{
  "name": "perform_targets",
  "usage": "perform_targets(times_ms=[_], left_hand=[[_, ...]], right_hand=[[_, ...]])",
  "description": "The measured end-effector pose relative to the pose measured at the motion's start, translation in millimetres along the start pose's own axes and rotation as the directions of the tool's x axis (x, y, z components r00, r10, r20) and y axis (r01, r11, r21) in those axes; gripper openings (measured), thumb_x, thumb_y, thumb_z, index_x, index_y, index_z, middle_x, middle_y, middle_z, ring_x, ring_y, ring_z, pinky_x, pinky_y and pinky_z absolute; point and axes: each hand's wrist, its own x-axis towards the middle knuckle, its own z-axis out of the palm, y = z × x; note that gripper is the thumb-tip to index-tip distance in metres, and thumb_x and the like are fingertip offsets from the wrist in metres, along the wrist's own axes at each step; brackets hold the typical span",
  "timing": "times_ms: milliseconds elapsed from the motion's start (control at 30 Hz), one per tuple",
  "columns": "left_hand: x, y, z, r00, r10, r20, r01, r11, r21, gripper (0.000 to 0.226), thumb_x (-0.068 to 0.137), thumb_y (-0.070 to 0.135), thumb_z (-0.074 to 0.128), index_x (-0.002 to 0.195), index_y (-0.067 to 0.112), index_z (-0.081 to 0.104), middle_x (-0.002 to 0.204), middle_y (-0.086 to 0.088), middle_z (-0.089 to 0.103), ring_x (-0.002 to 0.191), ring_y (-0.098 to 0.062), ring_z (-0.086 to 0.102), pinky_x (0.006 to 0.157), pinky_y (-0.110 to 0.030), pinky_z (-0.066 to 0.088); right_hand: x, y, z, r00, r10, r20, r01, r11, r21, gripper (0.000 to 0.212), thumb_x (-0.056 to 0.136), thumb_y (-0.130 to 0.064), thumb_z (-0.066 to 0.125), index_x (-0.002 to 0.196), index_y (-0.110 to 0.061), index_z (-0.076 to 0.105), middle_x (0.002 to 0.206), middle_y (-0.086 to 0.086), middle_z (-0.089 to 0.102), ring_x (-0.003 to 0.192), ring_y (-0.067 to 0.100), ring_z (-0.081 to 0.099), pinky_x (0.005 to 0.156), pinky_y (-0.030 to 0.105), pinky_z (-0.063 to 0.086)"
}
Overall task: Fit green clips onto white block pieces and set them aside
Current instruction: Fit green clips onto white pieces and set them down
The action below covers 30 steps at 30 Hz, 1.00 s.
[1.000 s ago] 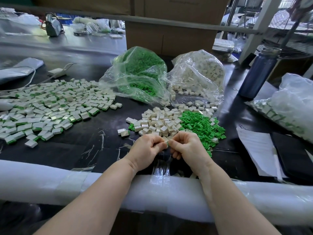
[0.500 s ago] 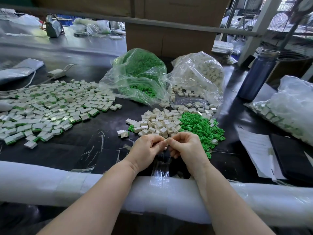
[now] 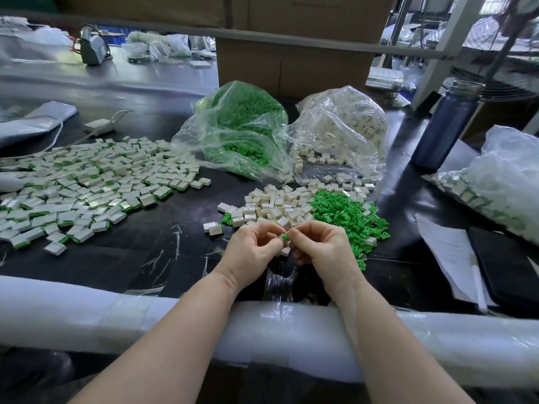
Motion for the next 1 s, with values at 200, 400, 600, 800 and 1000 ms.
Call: perform_targets(times_ms=[200, 400, 600, 800, 1000], left_hand=[[1.5, 0.2, 0.9, 0.999, 0.031, 0.016, -0.03, 0.995, -0.093, 0.014, 0.087, 0.0, 0.057, 0.088, 0.013, 0.064, 0.093, -0.025, 0.062, 0.074, -0.029, 0.06, 0.079, -0.036, 0.051], [0.9, -0.1, 0.4, 0.996, 0.079, 0.048, -0.08, 0.997, 0.006, 0.016, 0.085, 0.004, 0.062, 0.084, 0.02, 0.063, 0.105, 0.003, 0.042, 0.079, -0.014, 0.047, 0.072, -0.002, 0.042], [-0.6, 2.1, 2.8, 0.993, 0.081, 0.083, -0.083, 0.996, 0.021, 0.026, 0.086, 0.001, 0.06, 0.08, 0.026, 0.06, 0.103, 0.001, 0.041, 0.07, -0.009, 0.043, 0.067, -0.006, 0.041], [-2.2, 3.7, 3.7, 0.989, 0.092, 0.115, -0.103, 0.99, 0.093, 0.022, 0.086, -0.005, 0.056, 0.084, 0.017, 0.059, 0.102, -0.004, 0.041, 0.066, -0.008, 0.041, 0.069, -0.006, 0.039], [-2.3, 3.9, 4.1, 0.987, 0.103, 0.122, -0.116, 0.987, 0.111, 0.021, 0.085, -0.005, 0.055, 0.085, 0.015, 0.059, 0.101, -0.001, 0.041, 0.066, -0.007, 0.041, 0.068, -0.007, 0.039]], right_hand=[[2.3, 1.4, 1.4, 0.997, 0.05, 0.057, -0.052, 0.998, 0.025, 0.014, 0.092, -0.016, 0.055, 0.086, -0.009, 0.065, 0.074, 0.003, 0.06, 0.062, 0.006, 0.057, 0.058, 0.024, 0.053], [1.6, 0.3, 2.8, 0.972, 0.114, 0.205, -0.114, 0.993, -0.009, 0.023, 0.094, -0.021, 0.049, 0.086, -0.011, 0.068, 0.062, -0.006, 0.066, 0.059, 0.006, 0.062, 0.054, 0.016, 0.05], [3.3, 2.6, 0.9, 0.979, 0.104, 0.174, -0.11, 0.993, 0.03, 0.018, 0.09, -0.013, 0.057, 0.077, -0.007, 0.069, 0.06, 0.004, 0.06, 0.053, 0.009, 0.054, 0.051, 0.017, 0.047], [3.4, 4.7, 0.2, 0.985, 0.062, 0.163, -0.066, 0.998, 0.021, 0.018, 0.088, -0.01, 0.059, 0.074, -0.004, 0.068, 0.053, 0.003, 0.055, 0.048, 0.007, 0.048, 0.048, 0.016, 0.041], [4.5, 5.7, 0.0, 0.989, 0.041, 0.144, -0.042, 0.999, 0.005, 0.017, 0.087, -0.008, 0.059, 0.075, 0.001, 0.068, 0.051, 0.003, 0.052, 0.046, 0.006, 0.046, 0.046, 0.015, 0.038]])
